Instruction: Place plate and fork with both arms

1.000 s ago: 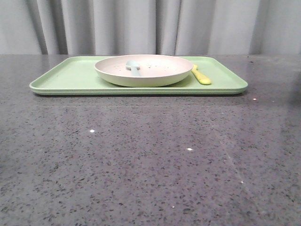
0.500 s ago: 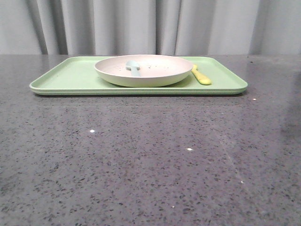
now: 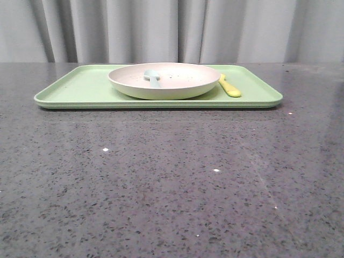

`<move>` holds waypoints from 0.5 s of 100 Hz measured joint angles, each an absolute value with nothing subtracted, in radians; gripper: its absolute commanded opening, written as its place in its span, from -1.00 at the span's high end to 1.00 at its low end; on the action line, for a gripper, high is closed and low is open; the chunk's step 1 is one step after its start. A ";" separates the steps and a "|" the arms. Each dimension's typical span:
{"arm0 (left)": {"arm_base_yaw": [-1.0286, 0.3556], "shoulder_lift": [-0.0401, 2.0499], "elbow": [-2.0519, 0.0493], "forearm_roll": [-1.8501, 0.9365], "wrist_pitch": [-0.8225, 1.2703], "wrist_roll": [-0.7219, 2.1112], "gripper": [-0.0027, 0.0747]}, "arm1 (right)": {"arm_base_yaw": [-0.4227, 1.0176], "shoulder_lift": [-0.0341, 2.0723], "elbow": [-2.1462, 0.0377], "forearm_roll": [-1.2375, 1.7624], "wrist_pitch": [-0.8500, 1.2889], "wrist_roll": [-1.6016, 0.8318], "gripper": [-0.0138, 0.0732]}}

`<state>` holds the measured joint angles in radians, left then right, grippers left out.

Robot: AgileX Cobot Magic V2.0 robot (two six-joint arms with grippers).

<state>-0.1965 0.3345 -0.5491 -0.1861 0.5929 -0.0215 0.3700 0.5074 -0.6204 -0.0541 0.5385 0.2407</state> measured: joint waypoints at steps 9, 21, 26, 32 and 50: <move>-0.197 0.304 -0.529 -0.186 0.593 -0.021 0.98 | 0.370 0.451 -0.576 -0.054 0.529 0.241 0.84; -0.197 0.274 -0.518 -0.186 0.597 -0.021 0.98 | 0.370 0.389 -0.525 -0.054 0.528 0.240 0.84; -0.197 0.265 -0.513 -0.186 0.599 -0.021 0.98 | 0.370 0.369 -0.509 -0.054 0.528 0.240 0.84; -0.197 0.253 -0.514 -0.186 0.599 -0.021 0.98 | 0.370 0.347 -0.494 -0.054 0.528 0.240 0.84; -0.197 0.244 -0.513 -0.186 0.601 -0.021 0.98 | 0.370 0.334 -0.484 -0.054 0.529 0.240 0.84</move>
